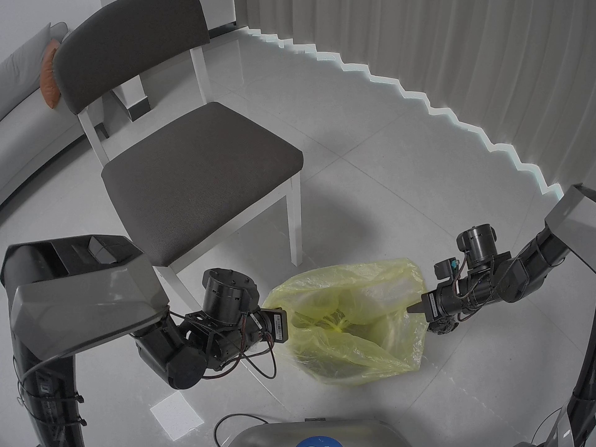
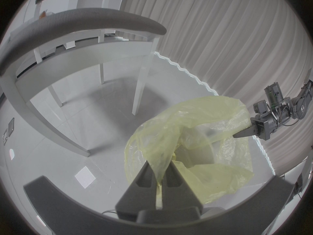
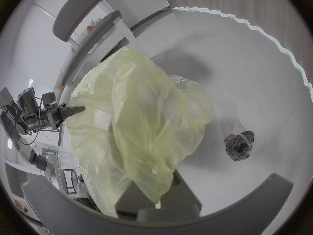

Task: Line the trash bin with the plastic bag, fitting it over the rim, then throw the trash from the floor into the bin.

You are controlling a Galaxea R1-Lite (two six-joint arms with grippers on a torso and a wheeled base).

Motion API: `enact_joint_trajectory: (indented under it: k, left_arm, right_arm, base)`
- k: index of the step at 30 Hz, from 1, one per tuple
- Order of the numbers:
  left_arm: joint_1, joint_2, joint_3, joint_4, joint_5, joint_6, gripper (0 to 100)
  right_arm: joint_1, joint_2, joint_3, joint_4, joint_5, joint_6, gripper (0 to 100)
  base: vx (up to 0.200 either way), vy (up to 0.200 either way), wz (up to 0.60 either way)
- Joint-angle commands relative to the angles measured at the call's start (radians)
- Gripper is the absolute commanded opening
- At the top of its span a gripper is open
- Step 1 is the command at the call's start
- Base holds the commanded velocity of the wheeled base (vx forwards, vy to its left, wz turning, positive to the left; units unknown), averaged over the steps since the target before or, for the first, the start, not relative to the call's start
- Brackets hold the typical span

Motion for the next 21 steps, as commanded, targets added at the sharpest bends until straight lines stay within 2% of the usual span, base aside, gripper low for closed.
enact_joint_trajectory:
  k: [1,9,15,21]
  left_arm:
    - [-0.007,0.042,0.005,-0.002,-0.005,-0.001,0]
    - [-0.021,0.070,0.087,-0.043,-0.008,-0.012,0]
    - [-0.010,0.093,0.151,-0.130,-0.020,-0.014,0]
    - [-0.013,0.109,0.140,-0.184,-0.020,-0.015,0]
  right_arm:
    - [-0.011,0.006,0.043,-0.004,0.002,-0.010,0]
    - [0.025,0.015,0.122,-0.011,0.027,-0.024,0]
    - [0.107,0.003,0.172,-0.031,0.027,-0.024,0]
    - [0.104,0.008,0.158,-0.060,0.021,-0.013,0]
  base:
    - [0.000,0.000,0.00]
    - [0.000,0.000,0.00]
    - [0.000,0.000,0.00]
    - [0.000,0.000,0.00]
